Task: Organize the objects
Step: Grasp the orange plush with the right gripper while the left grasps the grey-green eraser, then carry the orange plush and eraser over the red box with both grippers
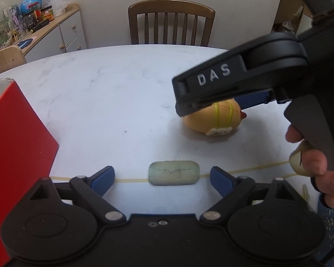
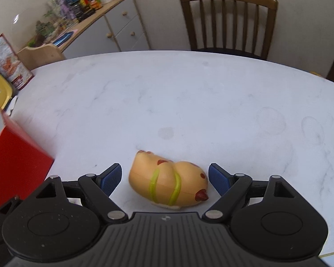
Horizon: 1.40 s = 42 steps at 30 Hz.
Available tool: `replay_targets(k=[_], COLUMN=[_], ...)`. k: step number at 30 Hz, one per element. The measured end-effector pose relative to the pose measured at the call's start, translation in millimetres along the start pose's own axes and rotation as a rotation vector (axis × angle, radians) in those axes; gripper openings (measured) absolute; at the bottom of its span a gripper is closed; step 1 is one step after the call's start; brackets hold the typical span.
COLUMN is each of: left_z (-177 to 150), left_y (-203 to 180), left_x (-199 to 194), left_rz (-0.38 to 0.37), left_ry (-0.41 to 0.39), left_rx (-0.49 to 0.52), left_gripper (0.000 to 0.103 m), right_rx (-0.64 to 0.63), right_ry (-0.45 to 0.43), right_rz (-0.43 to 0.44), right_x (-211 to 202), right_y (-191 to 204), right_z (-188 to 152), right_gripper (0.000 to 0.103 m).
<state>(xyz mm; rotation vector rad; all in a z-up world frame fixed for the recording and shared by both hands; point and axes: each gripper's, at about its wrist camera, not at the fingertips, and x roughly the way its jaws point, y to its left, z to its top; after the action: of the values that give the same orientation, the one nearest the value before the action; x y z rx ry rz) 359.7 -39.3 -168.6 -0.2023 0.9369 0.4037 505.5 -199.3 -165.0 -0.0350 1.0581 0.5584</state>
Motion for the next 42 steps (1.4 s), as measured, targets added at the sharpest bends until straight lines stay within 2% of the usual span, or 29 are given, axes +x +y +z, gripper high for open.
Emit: replay_targets(k=[4,9,12,16,17,31,42], left_z=[0.2,0.7,0.5,0.1,0.5,4.3,1.9], left_y=[0.4,-0.6,-0.1,0.5,0.8,3.9,10.9], left_x=[2.1,4.4,4.8,1.7,1.2,-19.9,-66.7], left_rz=[-0.010,-0.014,-0.013,-0.026,-0.030,-0.053,-0.087], left_ry=[0.002,-0.001,-0.001,-0.007,-0.007,-0.008,-0.029], left_rx=[-0.004,0.001,0.003,0.003,0.002,-0.011,-0.040], left_gripper=[0.082,0.067,0.061,0.054,0.050,0.049,0.049], right_rx=[0.029,0.037,0.032,0.029,0.027,0.012,-0.016], right_ry=[0.004,0.009,0.011,0.007,0.007,-0.015,-0.036], right_rz=[0.000,-0.009,-0.015,-0.022,-0.025,-0.011,0.002], right_x=[3.4,5.5,5.9,4.8,4.1,-26.1,-79.1], right_y=[-2.4,-0.1,1.8,3.2,3.7,8.8,22.6], right_z=[-1.4,-2.8,-4.5,-6.2,-6.9,-15.1,-22.9], right_gripper=[0.085,0.085,0.077,0.076,0.075,0.073,0.073])
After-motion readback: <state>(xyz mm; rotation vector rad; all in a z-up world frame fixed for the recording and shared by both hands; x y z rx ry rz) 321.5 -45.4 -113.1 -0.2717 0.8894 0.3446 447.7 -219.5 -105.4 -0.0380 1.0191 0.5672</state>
